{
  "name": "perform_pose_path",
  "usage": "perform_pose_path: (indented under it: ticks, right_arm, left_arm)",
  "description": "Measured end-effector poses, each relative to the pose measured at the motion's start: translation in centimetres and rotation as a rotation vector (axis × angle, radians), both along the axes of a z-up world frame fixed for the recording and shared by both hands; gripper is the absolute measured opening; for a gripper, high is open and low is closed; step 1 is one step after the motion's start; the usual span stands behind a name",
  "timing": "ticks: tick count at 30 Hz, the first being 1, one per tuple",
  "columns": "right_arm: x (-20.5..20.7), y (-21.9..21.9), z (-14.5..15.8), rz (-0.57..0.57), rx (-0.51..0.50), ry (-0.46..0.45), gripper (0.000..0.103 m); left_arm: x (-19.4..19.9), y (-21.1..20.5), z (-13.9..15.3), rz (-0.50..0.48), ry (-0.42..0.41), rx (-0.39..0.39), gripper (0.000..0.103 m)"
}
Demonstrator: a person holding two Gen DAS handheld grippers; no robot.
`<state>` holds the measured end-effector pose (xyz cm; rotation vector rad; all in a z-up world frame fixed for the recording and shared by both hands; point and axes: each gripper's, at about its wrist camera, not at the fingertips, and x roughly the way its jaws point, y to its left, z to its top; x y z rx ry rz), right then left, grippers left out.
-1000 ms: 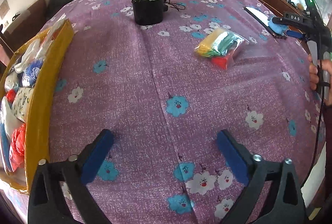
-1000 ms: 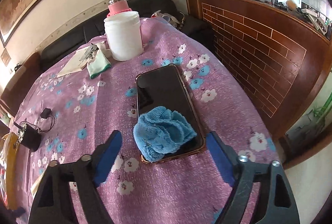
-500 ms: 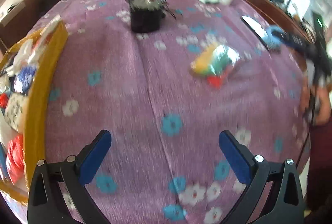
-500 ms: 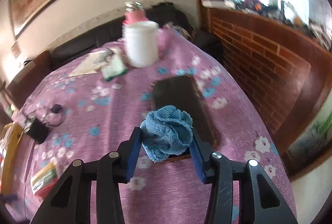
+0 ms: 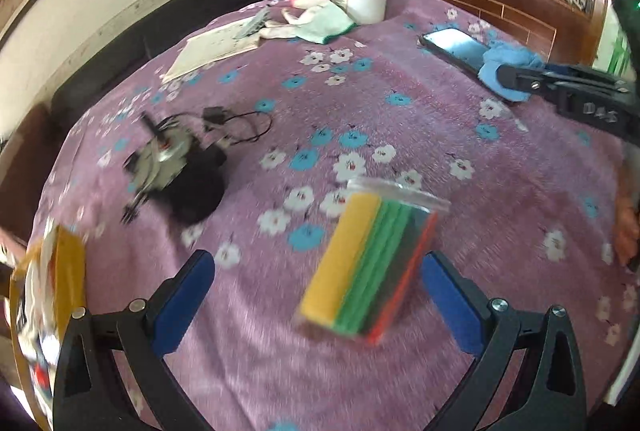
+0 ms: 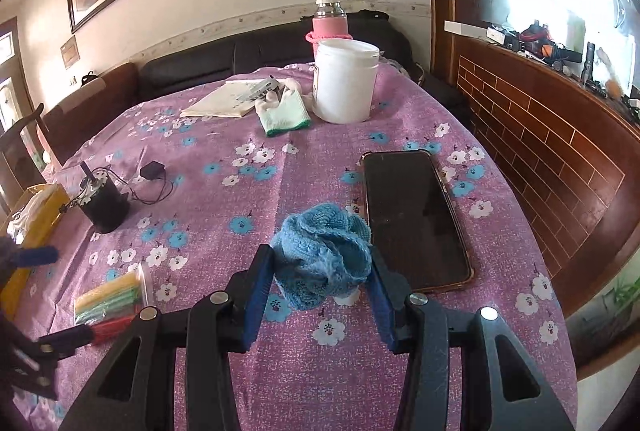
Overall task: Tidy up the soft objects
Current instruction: 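Grasp the blue knitted cloth with right tool while left tool grasps yellow-green strip pack, then carry the blue cloth and yellow-green strip pack over the yellow box with both tools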
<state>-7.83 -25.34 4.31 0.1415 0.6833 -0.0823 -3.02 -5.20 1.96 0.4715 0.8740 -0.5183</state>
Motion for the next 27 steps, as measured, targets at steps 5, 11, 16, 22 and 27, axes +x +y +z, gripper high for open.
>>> perform_pose_path:
  ticks: [5, 11, 16, 22, 27]
  right_arm:
    - [0.2, 0.0, -0.1, 0.006, -0.003, 0.010, 0.049]
    - [0.4, 0.0, -0.4, 0.008, -0.012, 0.023, 0.049]
    - [0.4, 0.1, -0.4, 0.009, -0.016, 0.025, 0.049]
    - [0.5, 0.3, -0.5, 0.016, -0.031, 0.033, 0.049]
    - [0.7, 0.3, -0.7, 0.015, -0.033, 0.045, 0.049]
  left_arm:
    - [1.4, -1.2, -1.7, -0.004, 0.041, 0.010, 0.102]
    - [0.6, -0.4, -0.5, 0.015, 0.104, -0.075, 0.041]
    - [-0.5, 1.2, 0.2, 0.024, 0.112, -0.131, 0.042]
    - [0.4, 1.8, -0.6, 0.085, 0.103, -0.118, 0.078]
    - [0.1, 1.2, -1.5, 0.084, 0.098, -0.105, 0.082]
